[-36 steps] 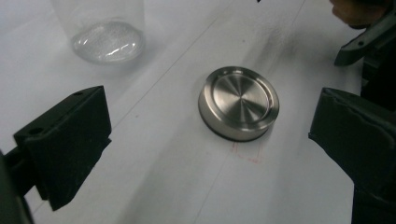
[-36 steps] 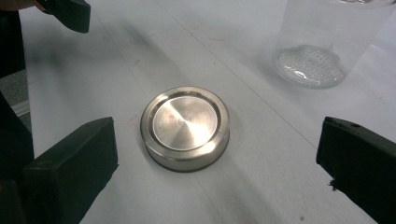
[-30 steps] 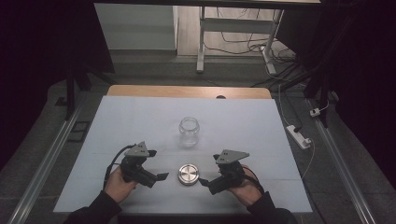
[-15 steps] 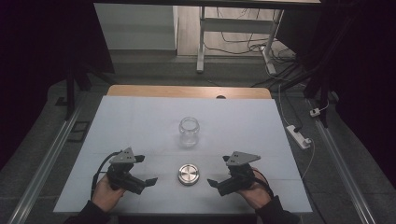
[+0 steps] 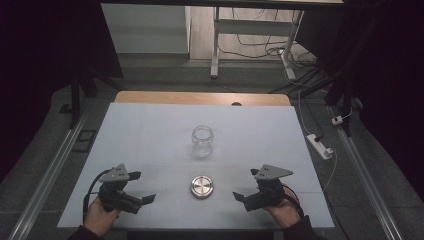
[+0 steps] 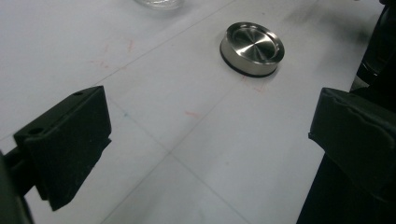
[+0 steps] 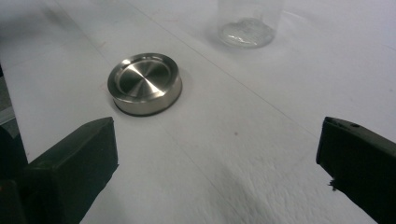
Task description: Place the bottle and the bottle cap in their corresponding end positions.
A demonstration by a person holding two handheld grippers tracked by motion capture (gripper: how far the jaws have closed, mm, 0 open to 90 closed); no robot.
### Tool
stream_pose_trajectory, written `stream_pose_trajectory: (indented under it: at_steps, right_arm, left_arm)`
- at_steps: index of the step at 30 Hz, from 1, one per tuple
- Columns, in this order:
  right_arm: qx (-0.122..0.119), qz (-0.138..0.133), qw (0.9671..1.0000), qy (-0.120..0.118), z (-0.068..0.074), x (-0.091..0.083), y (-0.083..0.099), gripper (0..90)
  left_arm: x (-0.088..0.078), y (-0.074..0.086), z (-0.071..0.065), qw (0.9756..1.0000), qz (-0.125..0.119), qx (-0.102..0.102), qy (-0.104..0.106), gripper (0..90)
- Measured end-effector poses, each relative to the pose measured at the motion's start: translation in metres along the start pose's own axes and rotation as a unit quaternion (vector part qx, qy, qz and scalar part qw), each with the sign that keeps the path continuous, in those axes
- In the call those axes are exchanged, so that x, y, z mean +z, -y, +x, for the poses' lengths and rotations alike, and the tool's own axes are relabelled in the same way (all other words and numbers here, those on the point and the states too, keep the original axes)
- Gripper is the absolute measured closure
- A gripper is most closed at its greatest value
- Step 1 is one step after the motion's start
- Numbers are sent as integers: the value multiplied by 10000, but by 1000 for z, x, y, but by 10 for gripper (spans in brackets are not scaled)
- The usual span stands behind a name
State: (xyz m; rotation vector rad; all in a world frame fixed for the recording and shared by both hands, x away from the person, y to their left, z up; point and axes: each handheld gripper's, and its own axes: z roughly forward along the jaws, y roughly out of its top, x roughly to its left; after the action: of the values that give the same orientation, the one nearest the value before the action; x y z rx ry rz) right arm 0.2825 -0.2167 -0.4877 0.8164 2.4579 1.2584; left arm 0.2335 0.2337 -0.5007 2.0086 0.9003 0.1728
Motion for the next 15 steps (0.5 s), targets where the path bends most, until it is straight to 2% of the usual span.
stream_pose_trajectory:
  at_steps: [15]
  right_arm:
    - [274,52,9986,457,-12,-26,22,0]
  left_arm:
    - [-35,38,9,9982,-152,-469,-335,0]
